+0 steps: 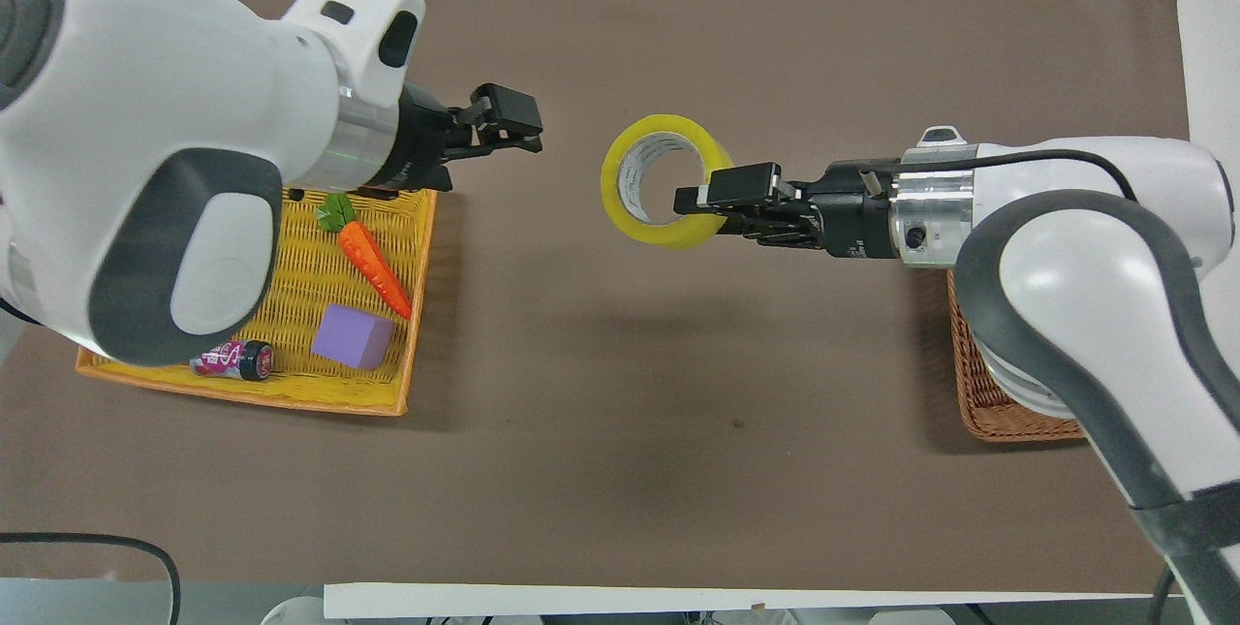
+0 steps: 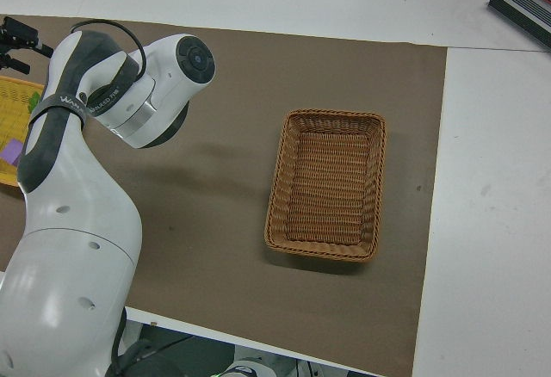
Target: Move tape to another basket
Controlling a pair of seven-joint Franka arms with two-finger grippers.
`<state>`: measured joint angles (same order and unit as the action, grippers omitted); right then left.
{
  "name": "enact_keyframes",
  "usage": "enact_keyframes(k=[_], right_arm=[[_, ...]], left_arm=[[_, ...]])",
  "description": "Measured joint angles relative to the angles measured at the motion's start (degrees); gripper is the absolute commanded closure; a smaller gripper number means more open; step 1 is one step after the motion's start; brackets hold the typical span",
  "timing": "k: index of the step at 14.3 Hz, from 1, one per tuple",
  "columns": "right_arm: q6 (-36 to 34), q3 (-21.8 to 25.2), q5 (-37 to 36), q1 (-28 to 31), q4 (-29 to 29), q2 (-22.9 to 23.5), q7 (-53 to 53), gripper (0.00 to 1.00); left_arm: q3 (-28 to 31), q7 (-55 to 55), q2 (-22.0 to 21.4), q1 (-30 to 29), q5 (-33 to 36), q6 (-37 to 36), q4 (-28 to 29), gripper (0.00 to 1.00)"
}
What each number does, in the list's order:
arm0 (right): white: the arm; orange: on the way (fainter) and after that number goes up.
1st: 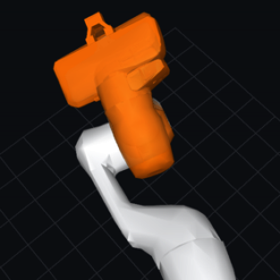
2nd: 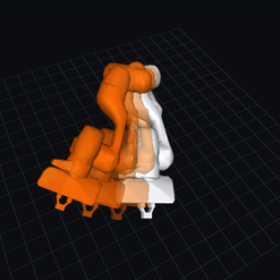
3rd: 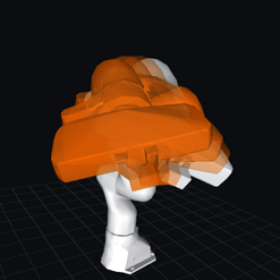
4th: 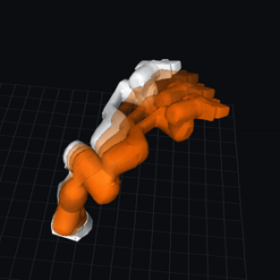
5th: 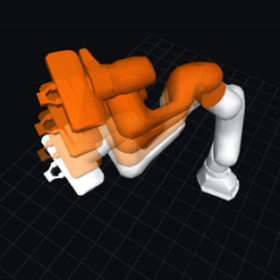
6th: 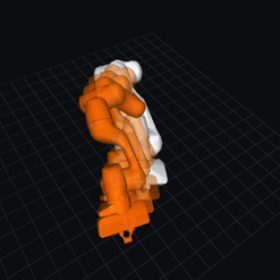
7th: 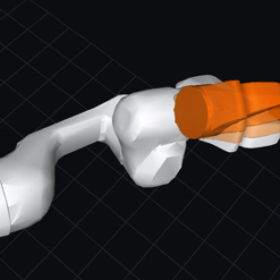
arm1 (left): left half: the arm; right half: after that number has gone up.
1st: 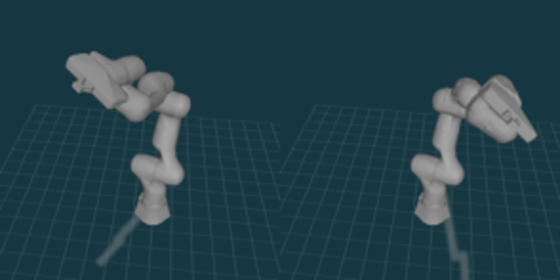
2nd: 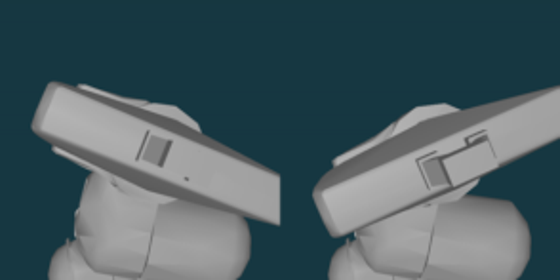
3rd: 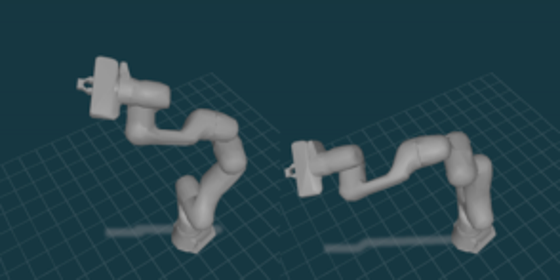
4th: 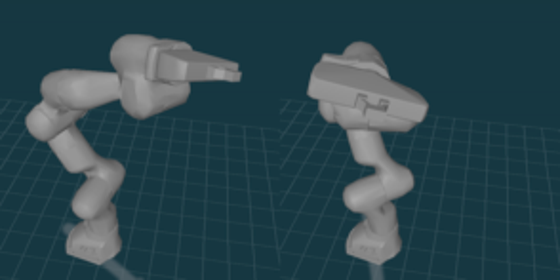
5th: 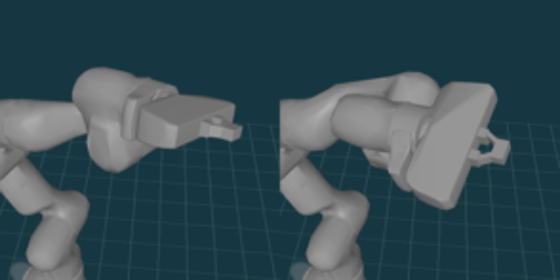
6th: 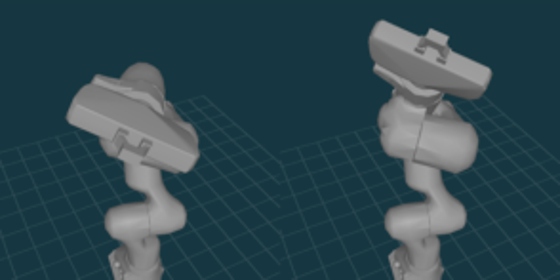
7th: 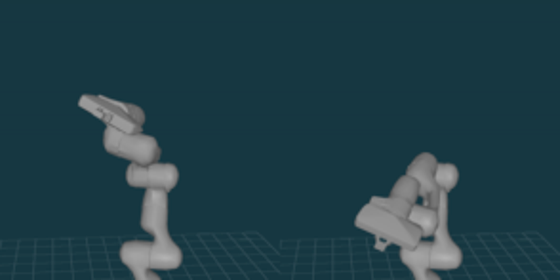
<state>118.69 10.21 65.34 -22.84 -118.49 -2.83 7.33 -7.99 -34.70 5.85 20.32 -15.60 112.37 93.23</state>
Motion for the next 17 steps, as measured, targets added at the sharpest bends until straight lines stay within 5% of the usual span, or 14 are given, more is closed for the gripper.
enact_keyframes(k=[5,9,14,17], right_arm=[[-15.67,0.51,-6.35,16.29,0.01,-0.78,6.36,1.00],[-27.55,0.70,-16.66,29.22,-0.02,-1.20,13.45,1.00],[-33.00,0.87,-27.53,44.58,-1.13,2.31,29.29,1.00],[-32.13,0.84,-30.16,47.52,-1.44,6.88,36.50,1.00]], left_arm=[[0.25,14.56,-0.01,-10.25,9.16,-8.75,0.10,0.01],[0.51,29.80,-0.34,-20.45,9.82,-11.17,1.48,0.01],[0.45,31.94,-1.30,-23.21,9.82,-11.17,2.97,0.01],[0.56,31.89,-1.49,-24.92,9.89,-11.16,3.00,0.01]])
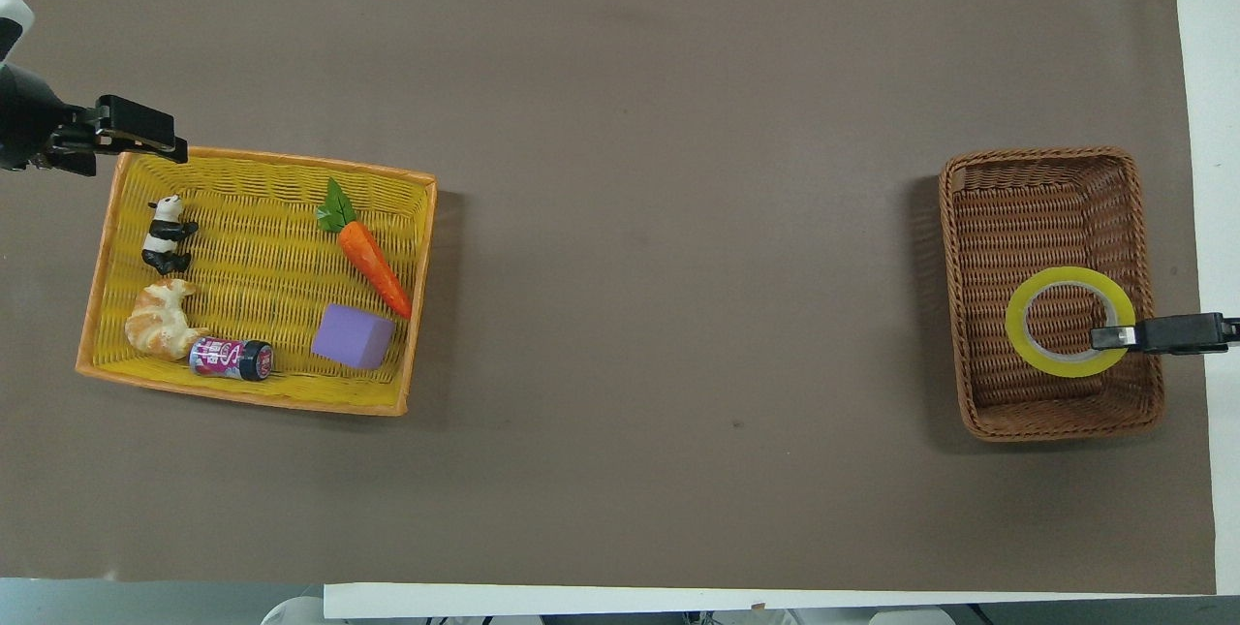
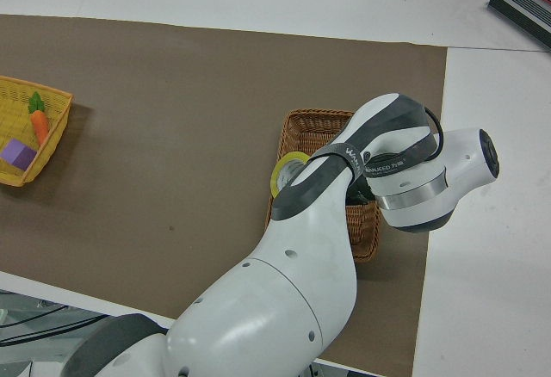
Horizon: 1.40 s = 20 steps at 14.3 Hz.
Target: Move tape to another basket
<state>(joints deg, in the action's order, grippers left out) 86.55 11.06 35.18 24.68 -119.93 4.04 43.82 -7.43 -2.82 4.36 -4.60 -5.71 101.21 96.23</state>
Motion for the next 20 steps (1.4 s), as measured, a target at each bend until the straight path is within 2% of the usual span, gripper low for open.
enact_keyframes(k=[4,9,10,11,12,13,16,20], right_arm=[[2.98,-0.09,-0.99,1.35,-0.92,3.40,4.03,1.00],[5.50,-0.19,-1.06,1.68,-1.34,5.70,7.29,0.99],[6.25,-0.28,-1.07,1.68,-1.37,5.84,7.36,0.91],[6.69,-0.37,-1.07,1.67,-1.41,5.96,7.36,0.63],[6.90,-0.48,-1.08,1.66,-1.43,6.07,7.37,0.23],[6.98,-0.60,-1.08,1.64,-1.43,6.16,7.37,0.00],[7.03,-0.72,-1.70,1.61,-0.60,6.16,7.51,0.00],[7.03,-0.87,-5.47,-0.22,3.87,5.87,7.71,0.00]], left_arm=[[0.13,0.58,-0.60,-2.19,2.72,-1.57,-0.64,0.01],[-1.08,0.60,-1.32,-0.45,6.17,-6.48,-3.93,0.01],[-1.12,0.59,-1.32,-0.10,6.21,-7.05,-4.20,0.01],[-1.20,0.60,-1.32,-0.07,6.21,-7.78,-4.55,0.01],[-1.20,0.66,-1.32,-0.07,6.21,-8.58,-4.83,0.01],[-1.21,0.79,-1.32,-0.07,6.20,-9.09,-5.02,0.01],[-1.18,1.03,-1.32,-0.24,5.23,-10.03,-5.38,0.01],[-0.98,2.46,-1.30,-0.36,4.55,-13.09,-6.70,0.01]])
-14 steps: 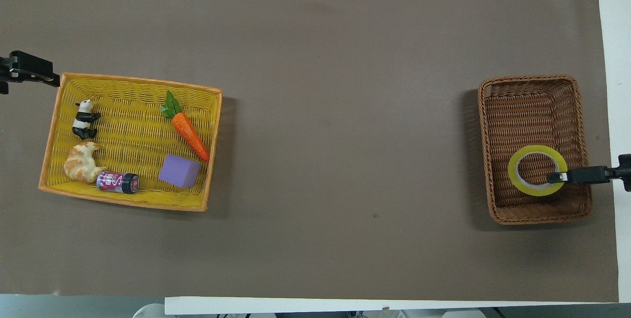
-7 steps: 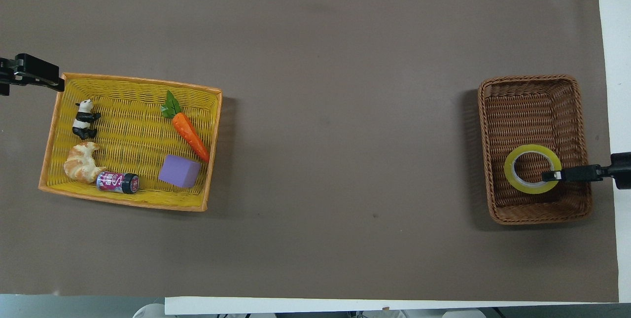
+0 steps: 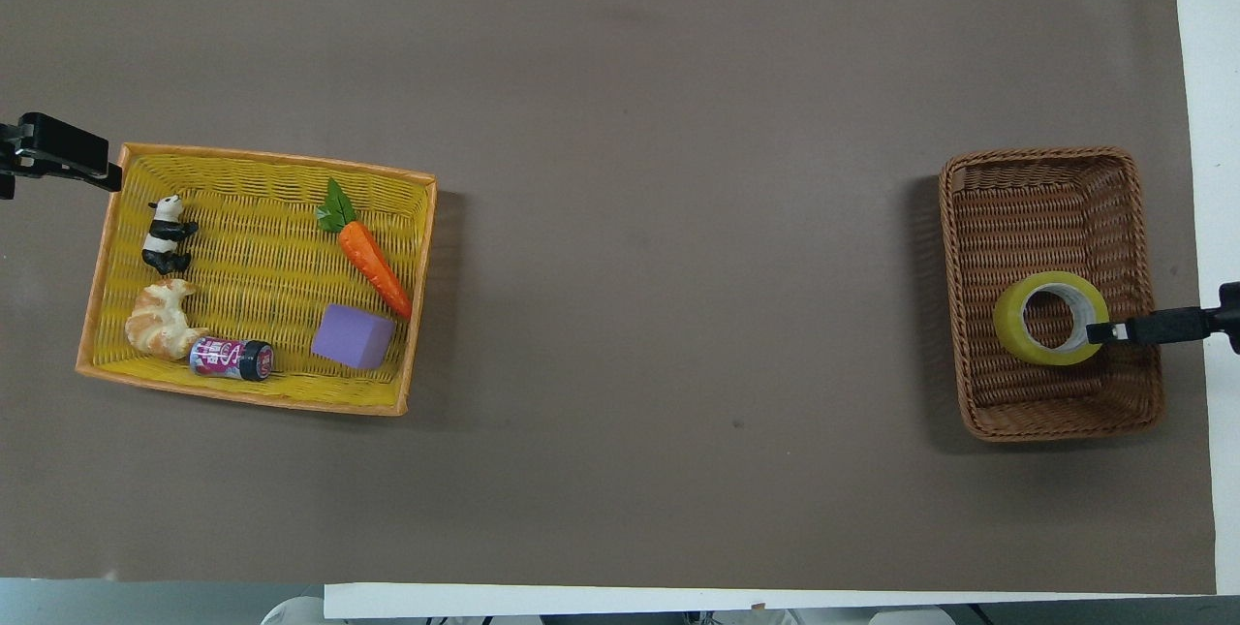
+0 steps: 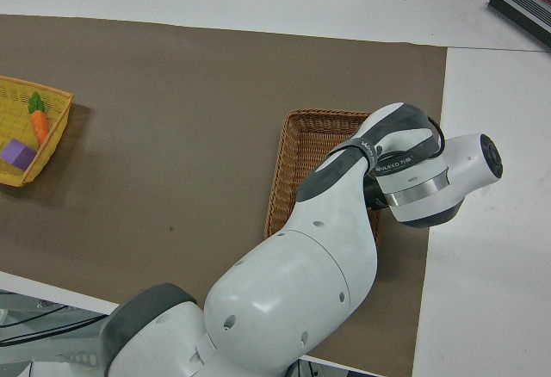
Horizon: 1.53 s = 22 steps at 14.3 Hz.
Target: Move tape to another basket
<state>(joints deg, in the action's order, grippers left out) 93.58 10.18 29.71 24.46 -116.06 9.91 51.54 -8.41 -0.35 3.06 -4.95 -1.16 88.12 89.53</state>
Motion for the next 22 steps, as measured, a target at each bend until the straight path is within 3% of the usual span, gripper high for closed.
enact_keyframes(k=[5,13,17,22], right_arm=[[-0.02,-0.21,-6.66,-5.90,3.49,-4.30,-2.60,0.00],[-1.67,-0.75,-21.21,-20.99,9.68,-11.37,-24.79,0.00],[-6.92,-0.80,-25.93,-22.96,15.49,-12.23,-35.62,0.00],[-11.18,-0.87,-28.22,-22.99,23.44,-10.52,-39.12,0.00]], left_arm=[[-0.39,0.65,0.08,0.22,-0.01,-0.08,-0.66,0.01],[0.03,0.65,0.21,0.07,0.00,-0.01,-0.64,0.01],[-0.03,0.66,0.18,0.15,-0.01,2.24,-0.72,0.01],[0.45,0.66,0.10,0.01,0.00,2.44,-0.72,0.01]])
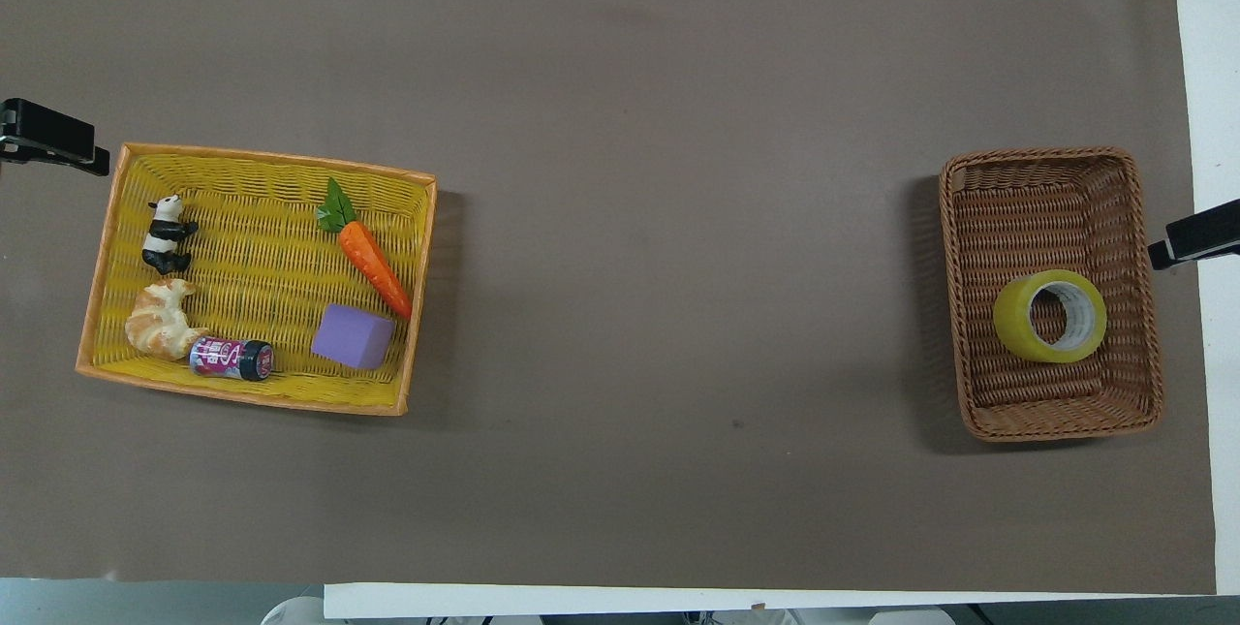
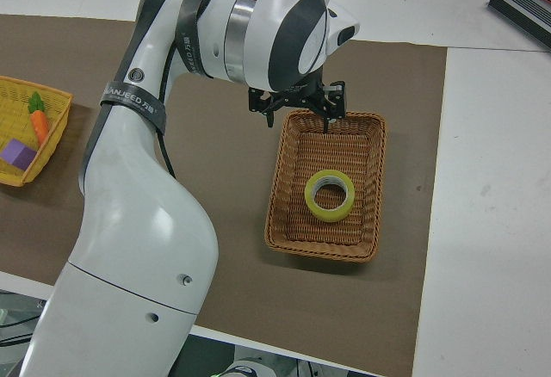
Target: Move tape to another basket
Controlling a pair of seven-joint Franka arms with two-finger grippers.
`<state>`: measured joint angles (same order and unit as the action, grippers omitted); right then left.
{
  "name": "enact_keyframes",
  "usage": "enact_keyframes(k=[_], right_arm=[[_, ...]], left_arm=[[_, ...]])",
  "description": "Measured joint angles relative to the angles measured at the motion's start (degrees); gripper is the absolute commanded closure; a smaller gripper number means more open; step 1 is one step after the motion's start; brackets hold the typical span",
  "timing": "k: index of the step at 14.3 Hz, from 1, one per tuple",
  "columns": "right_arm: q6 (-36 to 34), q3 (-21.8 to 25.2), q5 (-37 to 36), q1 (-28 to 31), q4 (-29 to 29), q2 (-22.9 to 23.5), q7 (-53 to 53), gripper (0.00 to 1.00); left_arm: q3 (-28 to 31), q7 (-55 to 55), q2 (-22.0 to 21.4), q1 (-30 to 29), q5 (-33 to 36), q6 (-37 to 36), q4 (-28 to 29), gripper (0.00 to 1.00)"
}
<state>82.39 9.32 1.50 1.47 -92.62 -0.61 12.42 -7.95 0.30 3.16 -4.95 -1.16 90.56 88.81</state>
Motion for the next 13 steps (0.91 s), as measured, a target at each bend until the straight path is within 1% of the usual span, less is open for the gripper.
enact_keyframes(k=[3,7,13], right_arm=[[-1.65,-0.61,-0.62,-0.09,2.21,1.54,-2.55,0.00],[-1.89,-2.56,-3.53,-0.18,3.98,1.77,-3.71,0.00],[-2.23,-2.61,-3.63,-0.17,4.28,1.72,-3.85,0.00]], left_arm=[[0.01,0.00,-0.01,0.00,0.00,0.00,0.00,0.01],[0.01,0.00,-0.01,0.00,0.00,0.00,0.00,0.01],[0.01,0.00,-0.01,0.00,0.00,0.00,0.00,0.01]])
